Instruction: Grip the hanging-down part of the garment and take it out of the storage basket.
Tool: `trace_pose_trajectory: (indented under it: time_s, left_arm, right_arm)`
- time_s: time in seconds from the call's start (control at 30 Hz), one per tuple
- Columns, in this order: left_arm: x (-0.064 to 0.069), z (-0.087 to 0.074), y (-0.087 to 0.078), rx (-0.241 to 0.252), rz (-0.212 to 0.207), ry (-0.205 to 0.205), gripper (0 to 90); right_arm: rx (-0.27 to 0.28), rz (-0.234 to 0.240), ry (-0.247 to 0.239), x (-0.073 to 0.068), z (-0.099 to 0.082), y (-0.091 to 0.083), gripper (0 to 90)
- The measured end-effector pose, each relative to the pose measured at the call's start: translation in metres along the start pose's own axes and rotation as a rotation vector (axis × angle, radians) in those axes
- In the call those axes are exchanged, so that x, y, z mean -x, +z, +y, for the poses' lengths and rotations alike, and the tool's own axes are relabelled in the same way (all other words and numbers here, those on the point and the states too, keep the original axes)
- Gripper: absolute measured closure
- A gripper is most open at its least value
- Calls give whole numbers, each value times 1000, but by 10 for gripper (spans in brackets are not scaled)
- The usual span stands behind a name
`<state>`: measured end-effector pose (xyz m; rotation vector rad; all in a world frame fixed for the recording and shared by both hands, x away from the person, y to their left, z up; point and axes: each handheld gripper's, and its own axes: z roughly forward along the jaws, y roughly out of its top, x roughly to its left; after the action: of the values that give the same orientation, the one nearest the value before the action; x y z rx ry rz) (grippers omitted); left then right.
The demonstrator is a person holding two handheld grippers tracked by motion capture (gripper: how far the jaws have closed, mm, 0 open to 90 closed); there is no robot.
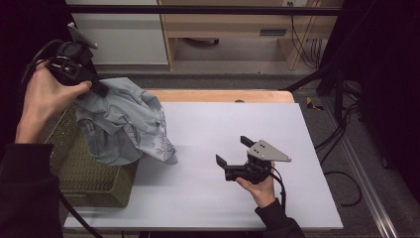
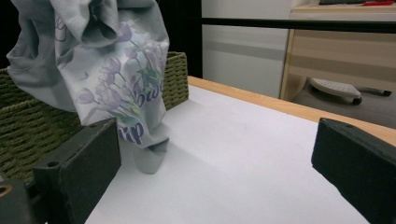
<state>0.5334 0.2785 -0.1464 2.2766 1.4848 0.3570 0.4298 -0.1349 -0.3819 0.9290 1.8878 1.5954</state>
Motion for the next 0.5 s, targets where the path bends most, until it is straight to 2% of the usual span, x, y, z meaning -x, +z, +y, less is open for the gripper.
trace_pose_trajectory:
  time_s: [0.1, 0.3, 0.5]
  left_arm:
    - [-1, -1, 0, 0, -2, -1, 835]
    - [-3, -2, 0, 1, -4, -4, 835]
    - [-2, 0, 0, 0, -7, -1, 835]
  right_arm:
    - [13, -27, 8, 6, -8, -15, 6]
    - [28, -53, 19, 10, -20, -30, 3]
    - [21, -75, 20, 12, -30, -43, 2]
